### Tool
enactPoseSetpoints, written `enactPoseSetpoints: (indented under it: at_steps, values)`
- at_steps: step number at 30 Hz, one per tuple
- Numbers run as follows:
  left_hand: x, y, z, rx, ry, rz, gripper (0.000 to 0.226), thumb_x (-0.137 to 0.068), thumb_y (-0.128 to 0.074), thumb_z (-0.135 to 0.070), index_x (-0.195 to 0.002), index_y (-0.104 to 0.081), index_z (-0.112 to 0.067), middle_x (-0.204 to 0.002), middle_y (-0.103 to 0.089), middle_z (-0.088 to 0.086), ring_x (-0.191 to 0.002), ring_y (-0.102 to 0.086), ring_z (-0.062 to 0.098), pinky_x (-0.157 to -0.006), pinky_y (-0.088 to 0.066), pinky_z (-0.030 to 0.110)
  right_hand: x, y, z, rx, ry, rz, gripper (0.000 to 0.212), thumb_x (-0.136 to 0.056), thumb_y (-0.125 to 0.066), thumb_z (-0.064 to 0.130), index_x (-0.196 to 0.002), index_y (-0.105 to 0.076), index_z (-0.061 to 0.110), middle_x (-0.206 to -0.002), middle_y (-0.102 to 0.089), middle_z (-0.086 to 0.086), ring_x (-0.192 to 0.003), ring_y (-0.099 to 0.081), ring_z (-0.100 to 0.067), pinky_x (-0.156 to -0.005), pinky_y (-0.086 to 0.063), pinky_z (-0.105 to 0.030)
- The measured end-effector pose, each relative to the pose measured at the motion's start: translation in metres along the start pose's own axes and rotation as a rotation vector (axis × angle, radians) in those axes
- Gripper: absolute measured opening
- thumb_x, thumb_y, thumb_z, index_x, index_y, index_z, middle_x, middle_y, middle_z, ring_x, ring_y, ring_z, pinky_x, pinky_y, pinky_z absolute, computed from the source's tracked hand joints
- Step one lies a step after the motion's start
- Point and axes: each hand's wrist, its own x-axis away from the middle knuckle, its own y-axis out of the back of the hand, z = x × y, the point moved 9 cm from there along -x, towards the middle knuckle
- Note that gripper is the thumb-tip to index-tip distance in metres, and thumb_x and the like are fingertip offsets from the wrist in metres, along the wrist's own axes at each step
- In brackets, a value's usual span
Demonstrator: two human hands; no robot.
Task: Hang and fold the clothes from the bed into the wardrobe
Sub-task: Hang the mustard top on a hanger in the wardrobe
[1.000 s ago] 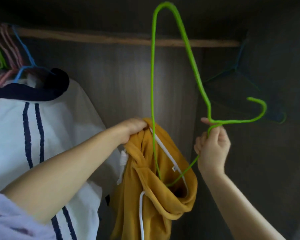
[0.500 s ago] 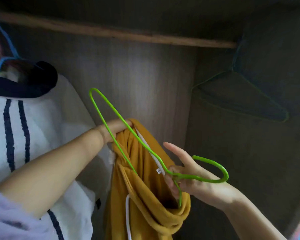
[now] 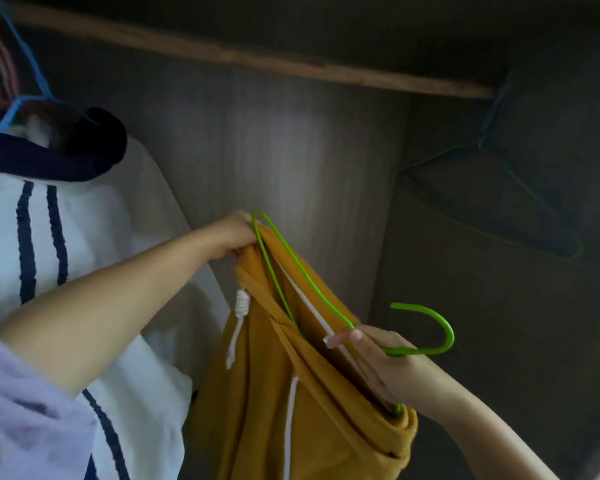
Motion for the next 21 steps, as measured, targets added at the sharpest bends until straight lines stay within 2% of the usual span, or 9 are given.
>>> enactPoseSetpoints:
  at_steps: [2, 6, 8, 10, 12, 15, 16, 18, 21]
  values:
    - [-0.005, 0.007, 0.002, -0.048, -0.005, -0.058, 0.028, -0.088, -0.053, -0.002, -0.063, -0.055, -0.013, -0.039, -0.045, -0.004, -0.028, -0.039, 0.002, -0.032, -0.031, 0.01, 0.002, -0.002, -0.004, 0.09, -0.054, 0.029, 0.038, -0.104, -0.027, 0.036, -0.102, -0.065, 0.032, -0.068, -0.06, 0.021, -0.053, -0.053, 0.009, -0.049, -0.038, -0.009]
    - [-0.006, 0.008, -0.012, -0.246, -0.049, -0.101, 0.022, -0.078, -0.051, 0.002, -0.063, -0.06, -0.01, -0.053, -0.05, 0.006, -0.049, -0.05, 0.018, -0.043, -0.037, 0.017, 0.003, 0.005, -0.014, 0.312, -0.219, 0.049, 0.04, -0.102, -0.025, 0.046, -0.094, -0.064, 0.042, -0.095, -0.055, 0.021, -0.085, -0.055, 0.001, -0.072, -0.04, -0.011]
    - [0.002, -0.006, -0.019, -0.405, -0.101, -0.122, 0.018, -0.078, -0.051, -0.002, -0.064, -0.062, -0.009, -0.062, -0.057, 0.008, -0.064, -0.056, 0.021, -0.052, -0.038, 0.024, 0.005, 0.012, -0.016, 0.318, -0.303, 0.106, 0.04, -0.102, -0.026, 0.046, -0.094, -0.065, 0.039, -0.081, -0.057, 0.015, -0.067, -0.054, -0.001, -0.061, -0.04, -0.013]
    - [0.011, -0.024, -0.021, -0.554, -0.157, -0.153, 0.016, -0.076, -0.052, -0.006, -0.076, -0.067, -0.011, -0.077, -0.067, 0.007, -0.078, -0.063, 0.024, -0.062, -0.044, 0.027, 0.006, 0.02, -0.018, 0.216, -0.383, 0.161, 0.041, -0.102, -0.027, 0.047, -0.09, -0.065, 0.034, -0.058, -0.046, 0.009, -0.046, -0.04, -0.006, -0.045, -0.032, -0.017]
    - [0.022, -0.031, -0.029, -0.589, -0.221, -0.195, 0.018, -0.075, -0.053, -0.008, -0.079, -0.069, -0.015, -0.086, -0.071, 0.006, -0.088, -0.065, 0.026, -0.067, -0.047, 0.029, 0.004, 0.025, -0.027, 0.289, -0.435, 0.184, 0.045, -0.102, -0.027, 0.048, -0.086, -0.065, 0.03, -0.052, -0.04, 0.007, -0.041, -0.034, -0.007, -0.041, -0.028, -0.02]
    - [0.031, -0.043, -0.052, -0.519, -0.332, -0.172, 0.016, -0.072, -0.052, -0.009, -0.07, -0.063, -0.02, -0.085, -0.071, 0.006, -0.087, -0.065, 0.027, -0.07, -0.051, 0.032, 0.001, 0.012, -0.047, 0.522, -0.524, 0.23, 0.044, -0.102, -0.029, 0.046, -0.079, -0.06, 0.026, -0.054, -0.046, 0.005, -0.042, -0.039, -0.008, -0.042, -0.033, -0.019]
    - [0.031, -0.048, -0.054, -0.536, -0.322, -0.154, 0.015, -0.072, -0.052, -0.009, -0.071, -0.063, -0.019, -0.087, -0.07, 0.007, -0.088, -0.065, 0.029, -0.072, -0.053, 0.035, -0.003, 0.009, -0.047, 0.424, -0.529, 0.218, 0.041, -0.103, -0.031, 0.041, -0.08, -0.059, 0.022, -0.05, -0.044, 0.005, -0.038, -0.038, -0.007, -0.039, -0.031, -0.018]
    - [0.028, -0.057, -0.041, -0.659, -0.224, -0.097, 0.02, -0.076, -0.052, -0.011, -0.087, -0.067, -0.016, -0.099, -0.069, 0.011, -0.098, -0.064, 0.032, -0.077, -0.054, 0.038, -0.018, 0.019, -0.029, 0.027, -0.476, 0.145, 0.034, -0.104, -0.036, 0.024, -0.08, -0.057, 0.012, -0.04, -0.034, 0.006, -0.031, -0.028, -0.005, -0.031, -0.022, -0.014]
    - [0.031, -0.079, -0.015, -0.699, -0.165, 0.035, 0.029, -0.086, -0.054, -0.012, -0.114, -0.062, -0.012, -0.118, -0.064, 0.012, -0.111, -0.06, 0.03, -0.074, -0.045, 0.027, -0.036, 0.033, -0.002, -0.299, -0.47, 0.129, 0.028, -0.102, -0.035, 0.01, -0.078, -0.051, 0.008, -0.04, -0.023, 0.007, -0.029, -0.019, -0.001, -0.027, -0.014, -0.009]
